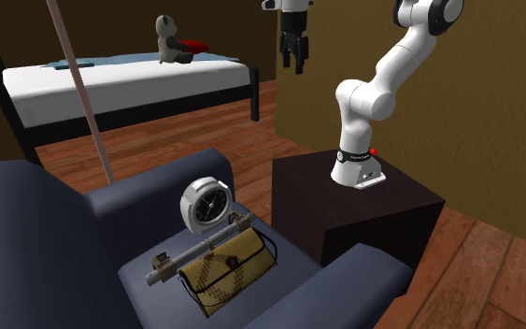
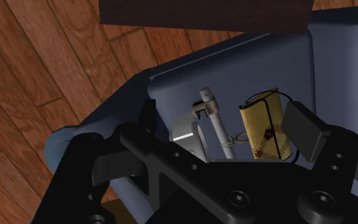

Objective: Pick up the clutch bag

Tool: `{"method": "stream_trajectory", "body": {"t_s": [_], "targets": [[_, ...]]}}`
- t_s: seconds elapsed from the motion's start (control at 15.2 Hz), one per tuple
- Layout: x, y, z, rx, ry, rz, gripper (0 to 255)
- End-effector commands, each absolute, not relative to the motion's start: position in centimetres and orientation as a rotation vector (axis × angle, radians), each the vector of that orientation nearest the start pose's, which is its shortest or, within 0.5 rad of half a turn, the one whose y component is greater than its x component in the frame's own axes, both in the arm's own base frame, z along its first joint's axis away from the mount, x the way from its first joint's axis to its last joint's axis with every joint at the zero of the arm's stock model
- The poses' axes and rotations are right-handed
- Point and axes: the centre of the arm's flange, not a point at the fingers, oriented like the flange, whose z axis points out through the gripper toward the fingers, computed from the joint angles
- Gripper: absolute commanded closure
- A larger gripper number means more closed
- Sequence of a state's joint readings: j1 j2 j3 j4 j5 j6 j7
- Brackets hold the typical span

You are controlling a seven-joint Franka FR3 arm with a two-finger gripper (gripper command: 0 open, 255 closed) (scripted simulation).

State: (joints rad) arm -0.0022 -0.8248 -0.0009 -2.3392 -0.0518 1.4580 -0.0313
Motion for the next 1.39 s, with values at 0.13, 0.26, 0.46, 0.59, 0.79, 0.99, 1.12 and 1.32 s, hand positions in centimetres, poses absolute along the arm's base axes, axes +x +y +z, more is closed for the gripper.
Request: {"method": "stream_trajectory", "body": {"t_s": [0.13,0.26,0.46,0.59,0.79,0.99,1.12,1.32], "targets": [[29.3,1.1,58.2,-3.205,-0.067,0.076,0],[30.2,2.9,56.3,-3.219,-0.096,0.059,0],[31.4,5.5,53.4,-3.239,-0.141,0.035,0],[32.2,7.2,51.5,-3.253,-0.17,0.018,0],[33.4,9.8,48.6,-3.272,-0.216,-0.007,0],[34.6,12.4,45.6,-3.29,-0.261,-0.032,0],[35.3,14.1,43.6,-3.302,-0.292,-0.049,0],[36.5,16.6,40.6,-3.319,-0.339,-0.075,0]]}}
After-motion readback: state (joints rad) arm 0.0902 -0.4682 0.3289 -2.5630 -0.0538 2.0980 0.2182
